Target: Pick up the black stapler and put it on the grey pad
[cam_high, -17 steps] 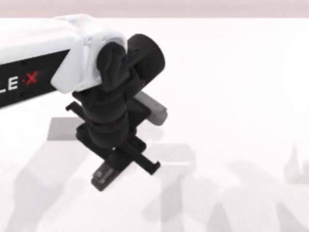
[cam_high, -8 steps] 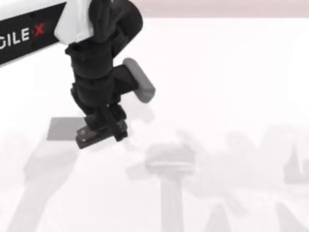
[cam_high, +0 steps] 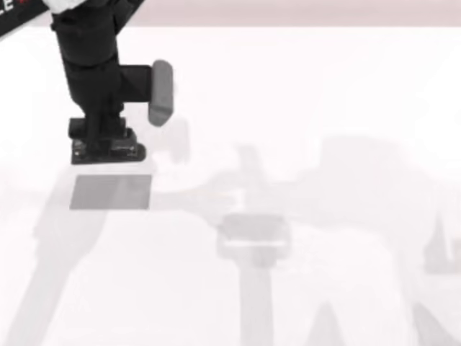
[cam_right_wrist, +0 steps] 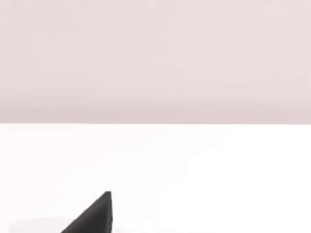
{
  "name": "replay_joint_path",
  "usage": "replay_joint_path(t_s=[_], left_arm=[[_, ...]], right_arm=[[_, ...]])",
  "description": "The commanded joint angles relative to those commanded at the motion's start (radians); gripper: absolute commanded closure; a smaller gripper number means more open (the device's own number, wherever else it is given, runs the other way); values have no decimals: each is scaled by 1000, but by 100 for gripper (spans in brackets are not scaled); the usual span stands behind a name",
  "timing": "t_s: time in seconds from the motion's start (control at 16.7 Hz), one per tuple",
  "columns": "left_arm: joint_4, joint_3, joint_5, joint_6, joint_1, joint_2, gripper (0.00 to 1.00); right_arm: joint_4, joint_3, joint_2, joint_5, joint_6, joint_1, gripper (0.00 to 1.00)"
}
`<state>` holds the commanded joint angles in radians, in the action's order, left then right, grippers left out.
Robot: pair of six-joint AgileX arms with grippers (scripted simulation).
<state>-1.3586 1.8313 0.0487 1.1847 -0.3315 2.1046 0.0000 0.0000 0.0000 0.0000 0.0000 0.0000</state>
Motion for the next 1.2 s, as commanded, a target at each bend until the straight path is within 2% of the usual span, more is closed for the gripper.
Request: replay_joint_path(t_s=[0.18, 0.6, 1.02, 1.2], left_arm=[[-7, 41, 3, 88, 40, 17, 100], [11, 27, 3, 97, 42, 16, 100], [288, -194, 4, 106, 57, 66, 100], [357, -254, 3, 112, 60, 82, 100]], right_arm=[[0, 0, 0, 0, 0, 0, 0], [0, 0, 0, 0, 0, 0, 0], [0, 0, 0, 0, 0, 0, 0], [0, 0, 0, 0, 0, 0, 0]])
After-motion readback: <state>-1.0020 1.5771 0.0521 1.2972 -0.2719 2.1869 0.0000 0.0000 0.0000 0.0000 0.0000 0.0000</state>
